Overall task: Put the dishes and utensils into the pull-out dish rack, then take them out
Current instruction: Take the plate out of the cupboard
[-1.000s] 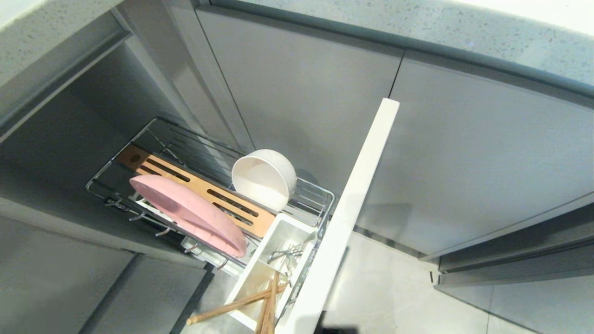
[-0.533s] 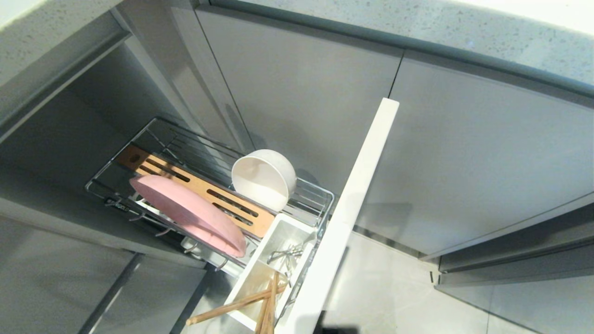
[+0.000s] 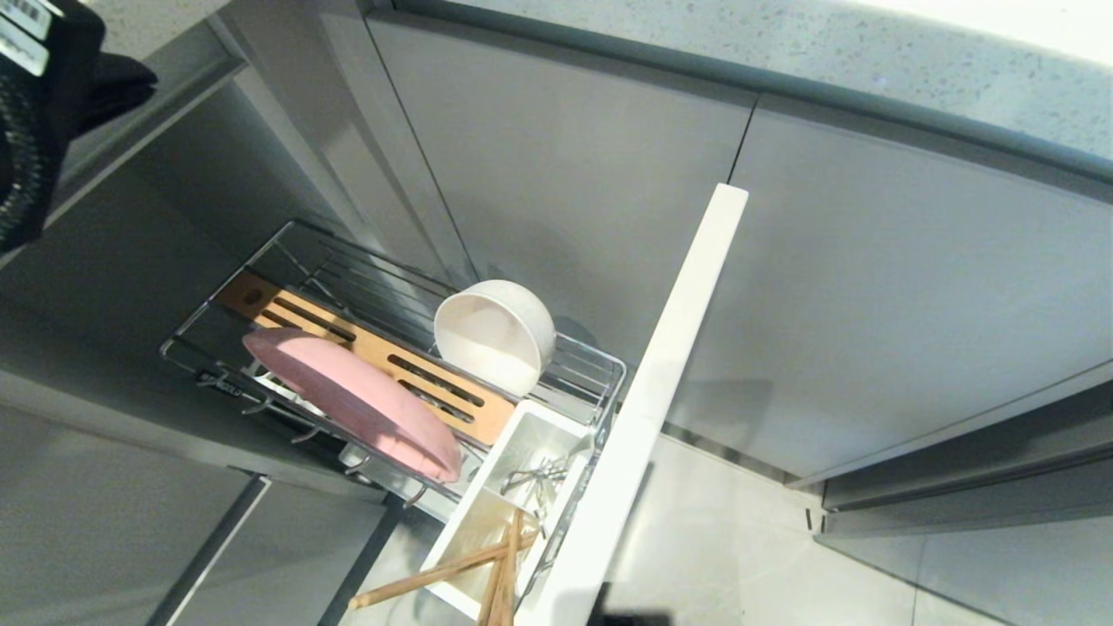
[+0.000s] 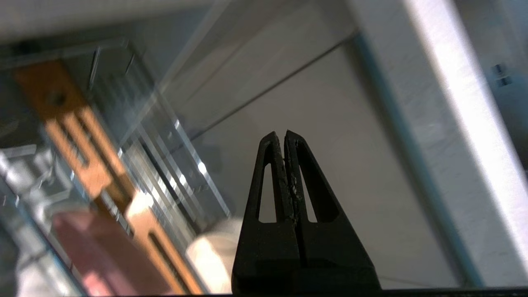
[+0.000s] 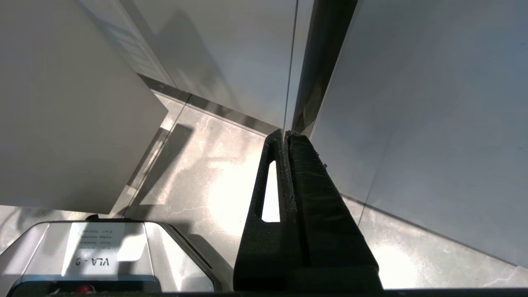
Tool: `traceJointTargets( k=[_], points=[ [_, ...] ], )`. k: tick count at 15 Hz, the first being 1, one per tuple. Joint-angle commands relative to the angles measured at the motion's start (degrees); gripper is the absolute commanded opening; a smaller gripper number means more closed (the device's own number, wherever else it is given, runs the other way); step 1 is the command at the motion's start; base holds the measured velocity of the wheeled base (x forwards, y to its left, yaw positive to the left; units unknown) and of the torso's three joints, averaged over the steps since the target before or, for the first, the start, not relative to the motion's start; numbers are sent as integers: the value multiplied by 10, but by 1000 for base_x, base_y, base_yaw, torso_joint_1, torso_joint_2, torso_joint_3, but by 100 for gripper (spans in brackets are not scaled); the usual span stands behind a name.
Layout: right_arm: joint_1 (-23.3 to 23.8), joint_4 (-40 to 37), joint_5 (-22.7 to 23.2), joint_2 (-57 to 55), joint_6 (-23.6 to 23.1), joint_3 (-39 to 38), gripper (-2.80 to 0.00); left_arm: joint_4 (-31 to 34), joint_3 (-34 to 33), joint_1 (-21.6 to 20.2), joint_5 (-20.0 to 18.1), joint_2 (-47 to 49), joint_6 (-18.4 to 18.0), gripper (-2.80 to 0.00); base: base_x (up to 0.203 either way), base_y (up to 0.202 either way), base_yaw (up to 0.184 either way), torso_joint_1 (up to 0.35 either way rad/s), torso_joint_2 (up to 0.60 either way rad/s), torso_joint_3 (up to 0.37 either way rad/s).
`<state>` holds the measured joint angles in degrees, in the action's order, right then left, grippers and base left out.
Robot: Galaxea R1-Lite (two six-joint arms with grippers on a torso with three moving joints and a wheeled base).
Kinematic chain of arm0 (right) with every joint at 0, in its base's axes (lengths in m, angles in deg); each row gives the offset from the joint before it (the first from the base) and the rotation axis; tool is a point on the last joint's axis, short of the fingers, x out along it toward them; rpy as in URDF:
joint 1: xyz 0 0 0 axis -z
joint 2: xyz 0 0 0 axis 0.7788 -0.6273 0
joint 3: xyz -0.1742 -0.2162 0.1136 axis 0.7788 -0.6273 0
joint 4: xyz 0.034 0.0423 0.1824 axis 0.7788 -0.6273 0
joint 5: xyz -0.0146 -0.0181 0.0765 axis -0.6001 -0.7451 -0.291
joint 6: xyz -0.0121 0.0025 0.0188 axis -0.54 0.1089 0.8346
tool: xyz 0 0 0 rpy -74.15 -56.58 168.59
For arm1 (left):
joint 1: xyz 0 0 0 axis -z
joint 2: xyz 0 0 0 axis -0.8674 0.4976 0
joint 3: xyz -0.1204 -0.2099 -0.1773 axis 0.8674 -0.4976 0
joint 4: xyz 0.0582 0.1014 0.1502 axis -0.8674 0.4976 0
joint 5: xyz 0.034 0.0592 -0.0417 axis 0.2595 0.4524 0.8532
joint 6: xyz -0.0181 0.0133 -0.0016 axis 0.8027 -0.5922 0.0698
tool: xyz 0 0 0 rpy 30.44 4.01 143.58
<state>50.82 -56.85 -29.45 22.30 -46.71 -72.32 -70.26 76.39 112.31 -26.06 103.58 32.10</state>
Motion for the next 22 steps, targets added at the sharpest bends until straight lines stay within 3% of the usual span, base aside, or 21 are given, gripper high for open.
traceJointTargets(
  k=[1, 3, 5, 10, 14, 15, 18, 22],
  points=[
    [1, 0, 0, 0, 0, -1, -280, 24, 2, 33, 38, 24, 41, -280, 0, 0, 0, 0, 0, 0],
    [0, 0, 0, 0, 0, -1, -280, 48, 3, 60, 82, 45, 96, -280, 0, 0, 0, 0, 0, 0],
    [0, 0, 0, 0, 0, -1, -280, 50, 3, 68, 115, 50, 120, -280, 0, 0, 0, 0, 0, 0],
    [0, 0, 0, 0, 0, -1, -280, 119, 4, 69, 154, 53, 167, -280, 0, 0, 0, 0, 0, 0],
    [0, 0, 0, 0, 0, -1, -280, 203, 8, 99, 171, 61, 257, -280, 0, 0, 0, 0, 0, 0],
    [0, 0, 0, 0, 0, -1, -280, 224, 15, 103, 174, 64, 281, 0, 0, 0, 0, 0, 0, 0],
    [0, 0, 0, 0, 0, -1, -280, 274, 18, 104, 201, 69, 343, 0, 0, 0, 0, 0, 0, 0],
    [0, 0, 0, 0, 0, -1, -280, 402, 21, 125, 216, 84, 470, 0, 0, 0, 0, 0, 0, 0]
  ],
)
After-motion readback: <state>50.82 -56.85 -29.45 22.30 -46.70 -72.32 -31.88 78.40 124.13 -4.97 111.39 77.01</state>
